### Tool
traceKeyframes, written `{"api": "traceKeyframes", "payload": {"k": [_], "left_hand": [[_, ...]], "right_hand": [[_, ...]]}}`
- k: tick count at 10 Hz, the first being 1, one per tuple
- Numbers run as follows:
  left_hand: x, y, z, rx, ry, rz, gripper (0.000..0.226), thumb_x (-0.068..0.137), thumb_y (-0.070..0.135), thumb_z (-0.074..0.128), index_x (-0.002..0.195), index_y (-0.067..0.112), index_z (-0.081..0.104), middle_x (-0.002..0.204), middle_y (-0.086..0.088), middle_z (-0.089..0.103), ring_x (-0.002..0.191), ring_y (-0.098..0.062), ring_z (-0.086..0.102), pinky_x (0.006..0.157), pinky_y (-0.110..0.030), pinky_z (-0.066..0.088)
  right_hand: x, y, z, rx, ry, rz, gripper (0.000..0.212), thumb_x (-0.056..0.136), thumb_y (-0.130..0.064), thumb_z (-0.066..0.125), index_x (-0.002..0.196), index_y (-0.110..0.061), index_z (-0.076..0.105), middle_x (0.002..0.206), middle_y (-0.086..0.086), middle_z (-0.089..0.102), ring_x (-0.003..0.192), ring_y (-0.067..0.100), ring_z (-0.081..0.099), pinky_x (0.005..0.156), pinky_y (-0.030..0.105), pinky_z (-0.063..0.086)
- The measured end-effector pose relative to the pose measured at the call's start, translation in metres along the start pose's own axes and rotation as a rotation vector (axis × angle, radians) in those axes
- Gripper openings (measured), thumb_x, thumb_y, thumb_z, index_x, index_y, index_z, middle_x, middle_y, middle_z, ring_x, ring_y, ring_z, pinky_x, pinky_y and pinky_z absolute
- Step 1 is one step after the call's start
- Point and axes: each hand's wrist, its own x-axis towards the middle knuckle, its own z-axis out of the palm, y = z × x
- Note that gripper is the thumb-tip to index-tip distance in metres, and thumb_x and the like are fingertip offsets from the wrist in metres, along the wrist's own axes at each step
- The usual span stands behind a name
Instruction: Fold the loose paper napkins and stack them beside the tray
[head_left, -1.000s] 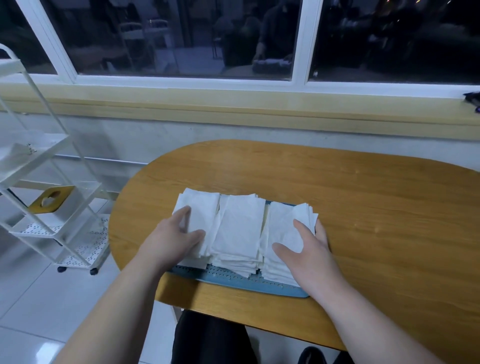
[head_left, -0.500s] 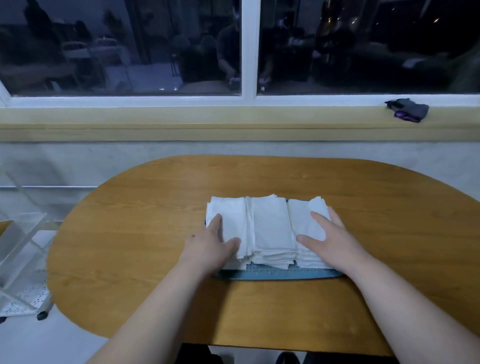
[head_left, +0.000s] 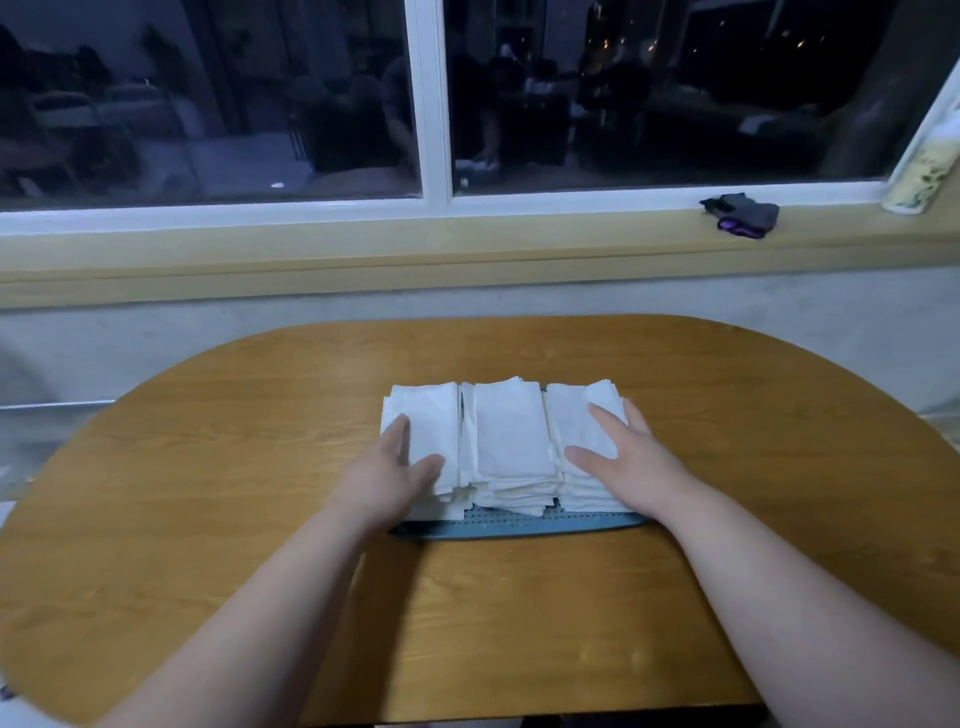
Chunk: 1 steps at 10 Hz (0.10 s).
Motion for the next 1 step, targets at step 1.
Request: {"api": "traceKeyframes", "payload": {"k": [1], "left_hand": [[-0.0058,-0.0016,-0.0095,-0.105,0.065,-0.028,0.068,0.094,0.048,0.06,0.153,0.029,0.034,0.144,-0.004,0.054,0.126,-0.028,0.053,0.095,-0.032,0.04]], "right_hand": [[-0.0122,0.0036,-0.0055,0.074,0.069,0.005,0.077,0.089,-0.068,0.055,0.156,-0.047,0.021,0.167,-0.015,-0.01,0.153,0.018,0.015,0.116,0.037,0.025]]}}
